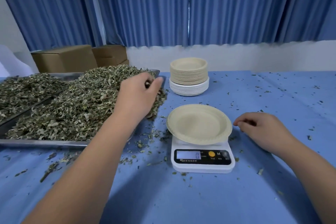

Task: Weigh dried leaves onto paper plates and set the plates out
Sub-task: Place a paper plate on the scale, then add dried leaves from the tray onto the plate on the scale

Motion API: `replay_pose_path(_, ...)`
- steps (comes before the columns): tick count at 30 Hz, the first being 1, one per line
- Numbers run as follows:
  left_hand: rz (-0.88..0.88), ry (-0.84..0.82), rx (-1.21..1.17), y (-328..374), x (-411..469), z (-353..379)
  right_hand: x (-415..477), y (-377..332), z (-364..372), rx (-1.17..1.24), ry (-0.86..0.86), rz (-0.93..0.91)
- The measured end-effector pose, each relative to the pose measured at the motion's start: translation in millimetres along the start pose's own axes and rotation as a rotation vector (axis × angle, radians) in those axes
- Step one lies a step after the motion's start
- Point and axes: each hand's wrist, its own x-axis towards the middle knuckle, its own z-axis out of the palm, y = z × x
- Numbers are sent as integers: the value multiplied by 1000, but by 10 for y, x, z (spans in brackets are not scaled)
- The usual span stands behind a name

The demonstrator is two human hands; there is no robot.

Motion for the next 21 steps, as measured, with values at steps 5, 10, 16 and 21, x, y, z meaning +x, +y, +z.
replay_pose_path(5, 183, -221, -12, 422, 93, 459, 9, 33, 2, 24, -1, -4)
replay_pose_path(10, 195, -418, -62, 464, -13, 817, 9, 58, -18, 31, 2, -15)
replay_pose_path(16, 183, -571, -182, 294, -141, 839, 11, 62, -19, 18, -28, -35)
replay_pose_path(21, 199, -398, -256, 185, -167, 695, 10, 64, -17, 2, -25, -40)
